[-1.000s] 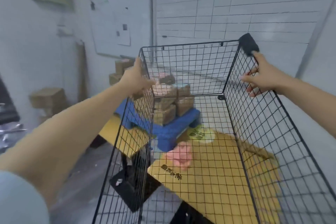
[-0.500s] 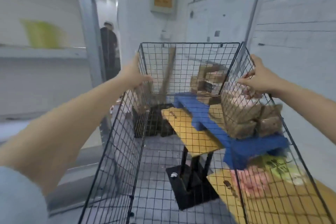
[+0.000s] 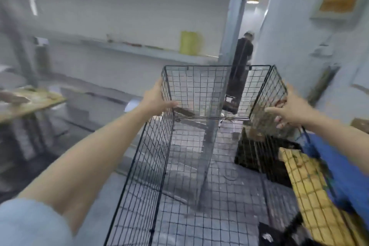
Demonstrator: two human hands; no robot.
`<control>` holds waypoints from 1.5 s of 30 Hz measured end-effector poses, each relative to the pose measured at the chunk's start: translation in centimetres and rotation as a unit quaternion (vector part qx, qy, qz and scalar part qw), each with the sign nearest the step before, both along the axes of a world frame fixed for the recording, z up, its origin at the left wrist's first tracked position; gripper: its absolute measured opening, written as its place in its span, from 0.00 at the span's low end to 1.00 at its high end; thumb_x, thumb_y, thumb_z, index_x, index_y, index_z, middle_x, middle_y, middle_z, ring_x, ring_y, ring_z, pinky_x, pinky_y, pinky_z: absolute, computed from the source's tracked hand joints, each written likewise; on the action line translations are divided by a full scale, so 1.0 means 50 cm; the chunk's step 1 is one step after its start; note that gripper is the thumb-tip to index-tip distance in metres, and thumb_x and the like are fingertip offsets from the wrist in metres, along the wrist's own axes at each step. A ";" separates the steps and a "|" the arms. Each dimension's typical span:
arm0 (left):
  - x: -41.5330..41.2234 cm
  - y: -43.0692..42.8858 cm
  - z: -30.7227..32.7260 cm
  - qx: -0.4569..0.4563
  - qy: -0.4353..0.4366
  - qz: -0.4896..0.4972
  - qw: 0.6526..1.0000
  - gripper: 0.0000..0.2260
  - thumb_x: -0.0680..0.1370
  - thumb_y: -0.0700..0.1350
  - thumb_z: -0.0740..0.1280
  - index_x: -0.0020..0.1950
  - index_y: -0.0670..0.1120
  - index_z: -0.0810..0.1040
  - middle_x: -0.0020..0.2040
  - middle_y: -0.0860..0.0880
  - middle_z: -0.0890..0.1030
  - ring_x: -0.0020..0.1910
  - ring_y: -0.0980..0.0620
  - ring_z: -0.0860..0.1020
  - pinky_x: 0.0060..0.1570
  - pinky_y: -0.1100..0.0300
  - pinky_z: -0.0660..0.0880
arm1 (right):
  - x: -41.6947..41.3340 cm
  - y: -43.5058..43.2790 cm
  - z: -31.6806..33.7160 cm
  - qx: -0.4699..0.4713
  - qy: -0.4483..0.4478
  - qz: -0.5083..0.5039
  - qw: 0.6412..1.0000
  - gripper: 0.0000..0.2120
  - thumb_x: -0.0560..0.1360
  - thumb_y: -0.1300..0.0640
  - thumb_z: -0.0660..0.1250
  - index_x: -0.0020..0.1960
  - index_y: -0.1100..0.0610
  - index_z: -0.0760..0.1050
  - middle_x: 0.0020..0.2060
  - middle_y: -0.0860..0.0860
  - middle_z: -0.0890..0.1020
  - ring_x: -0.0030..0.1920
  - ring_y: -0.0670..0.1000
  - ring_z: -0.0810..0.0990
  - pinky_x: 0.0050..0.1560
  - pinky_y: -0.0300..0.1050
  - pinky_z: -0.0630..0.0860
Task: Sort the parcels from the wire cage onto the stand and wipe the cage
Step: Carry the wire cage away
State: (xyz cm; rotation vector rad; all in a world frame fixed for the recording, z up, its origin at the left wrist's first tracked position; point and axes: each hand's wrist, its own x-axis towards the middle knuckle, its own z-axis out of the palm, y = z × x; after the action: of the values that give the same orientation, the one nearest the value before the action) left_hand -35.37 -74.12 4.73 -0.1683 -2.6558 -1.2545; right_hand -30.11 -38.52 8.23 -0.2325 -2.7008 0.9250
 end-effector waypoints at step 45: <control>0.406 -0.751 -0.293 0.085 -0.040 0.773 0.627 0.40 0.76 0.55 0.66 0.79 0.53 0.42 0.76 0.43 0.60 0.62 0.39 0.75 0.63 0.44 0.72 | -0.389 -1.471 -0.254 0.080 -0.060 0.752 0.652 0.45 0.74 0.58 0.72 0.76 0.39 0.43 0.56 0.58 0.75 0.37 0.60 0.83 0.39 0.59 0.82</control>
State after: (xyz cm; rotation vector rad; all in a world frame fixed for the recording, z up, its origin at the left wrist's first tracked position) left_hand -15.08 -111.70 -9.91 1.7647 -1.4836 -0.6897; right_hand -49.54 -112.06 -4.48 2.3208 -2.5438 0.8432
